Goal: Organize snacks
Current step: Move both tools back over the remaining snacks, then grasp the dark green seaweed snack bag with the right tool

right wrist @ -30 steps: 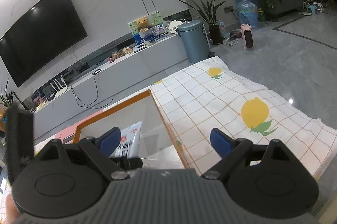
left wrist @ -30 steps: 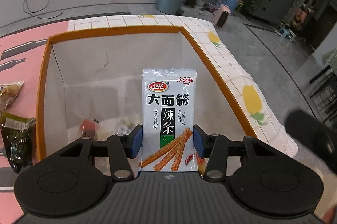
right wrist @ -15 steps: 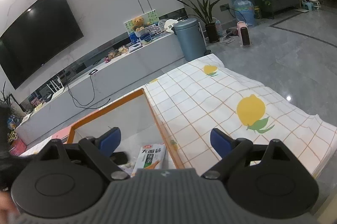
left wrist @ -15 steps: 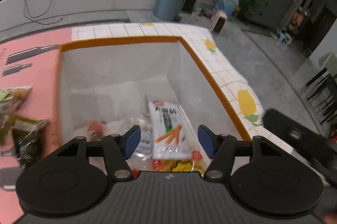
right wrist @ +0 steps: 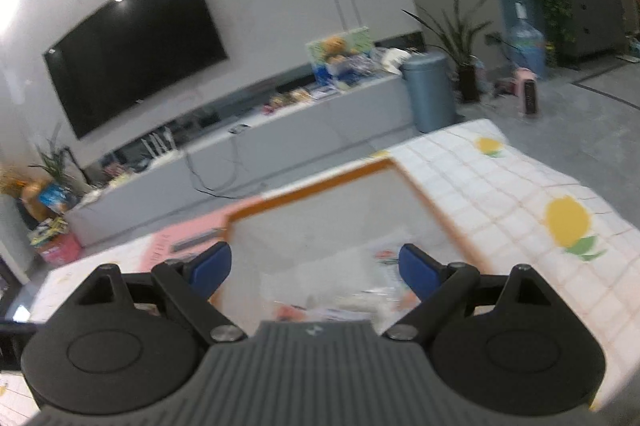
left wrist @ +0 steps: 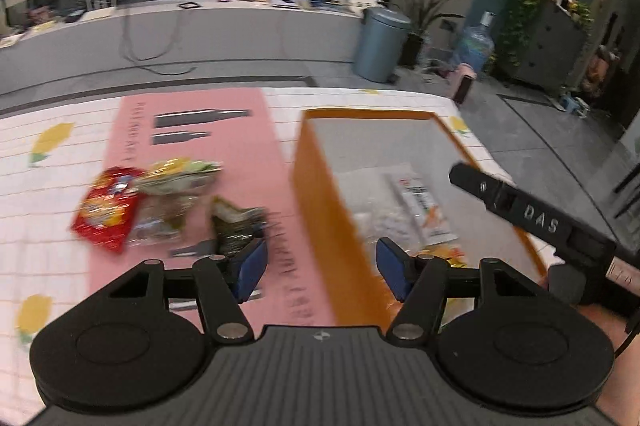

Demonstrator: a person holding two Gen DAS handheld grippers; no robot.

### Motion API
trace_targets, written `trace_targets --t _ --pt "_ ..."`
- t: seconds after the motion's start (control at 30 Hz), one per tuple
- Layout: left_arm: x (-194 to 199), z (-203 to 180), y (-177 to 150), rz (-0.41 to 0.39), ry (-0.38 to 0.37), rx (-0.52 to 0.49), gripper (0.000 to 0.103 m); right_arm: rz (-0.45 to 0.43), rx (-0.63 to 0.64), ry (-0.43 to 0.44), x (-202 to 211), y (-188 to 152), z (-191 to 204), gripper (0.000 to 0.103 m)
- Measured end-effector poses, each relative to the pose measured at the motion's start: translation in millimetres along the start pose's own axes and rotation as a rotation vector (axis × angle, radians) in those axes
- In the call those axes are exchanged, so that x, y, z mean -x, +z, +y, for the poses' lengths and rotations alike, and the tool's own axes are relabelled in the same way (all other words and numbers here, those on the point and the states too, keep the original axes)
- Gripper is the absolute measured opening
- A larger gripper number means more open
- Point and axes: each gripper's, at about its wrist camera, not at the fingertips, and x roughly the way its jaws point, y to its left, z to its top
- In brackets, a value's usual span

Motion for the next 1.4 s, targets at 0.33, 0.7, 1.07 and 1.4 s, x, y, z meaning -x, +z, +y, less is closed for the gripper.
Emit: trace_targets --t 0.33,0.7,1.07,1.4 --pt "32 76 -16 -0.09 0.139 0.108 0.073 -0.084 0.124 0.192 -4 -31 87 0.089" --pt "12 128 -48 -0.101 0.184 0.128 0.073 -0.029 0.275 0.233 -28 -58 119 0.069" --pt "-8 175 -67 -0.12 0.224 0.149 0.074 0.082 0.369 0.186 -72 -92 145 0.074" --pt "-9 178 -77 -0.091 0.214 0.154 0.074 0.205 0.439 0.038 -141 -125 142 0.082"
